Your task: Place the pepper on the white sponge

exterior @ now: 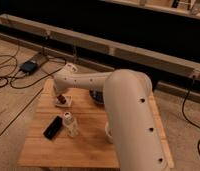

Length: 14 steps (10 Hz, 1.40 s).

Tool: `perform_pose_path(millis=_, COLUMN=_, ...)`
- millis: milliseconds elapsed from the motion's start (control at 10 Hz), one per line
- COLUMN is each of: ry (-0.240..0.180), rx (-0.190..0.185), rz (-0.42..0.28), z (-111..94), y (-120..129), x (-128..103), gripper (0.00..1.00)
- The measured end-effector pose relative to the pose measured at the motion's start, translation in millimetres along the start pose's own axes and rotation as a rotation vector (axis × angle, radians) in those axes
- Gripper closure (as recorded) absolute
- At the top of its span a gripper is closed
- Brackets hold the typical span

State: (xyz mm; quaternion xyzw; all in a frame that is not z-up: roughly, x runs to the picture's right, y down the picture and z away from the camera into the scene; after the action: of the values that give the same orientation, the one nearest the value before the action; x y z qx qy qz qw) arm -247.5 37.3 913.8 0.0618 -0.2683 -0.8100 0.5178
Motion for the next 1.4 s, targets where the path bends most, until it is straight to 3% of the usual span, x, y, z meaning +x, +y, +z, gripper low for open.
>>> perform_pose_path(millis=300, ry=0.009, rx=0.001, rz=-0.002, z=-3, y=1, x=3, gripper=0.35)
perform_pose_path(millis=500, ry=0.031, rx=0.000, rz=0.003, z=-15, y=8, x=9, gripper=0.35)
perform_pose_path(millis=800, ry=0.066, rx=-0.028, rz=0.009, z=-56, y=35, x=18, gripper=0.35)
perform_pose_path(millis=1300, ry=0.042, rx=-0.098, rz=0.000, z=-121, y=81, x=-5, gripper=0.35)
perform_pose_path(millis=1400, ry=0.040, rx=-0.098, rz=0.000, z=-121, y=81, x=-6, gripper=0.35)
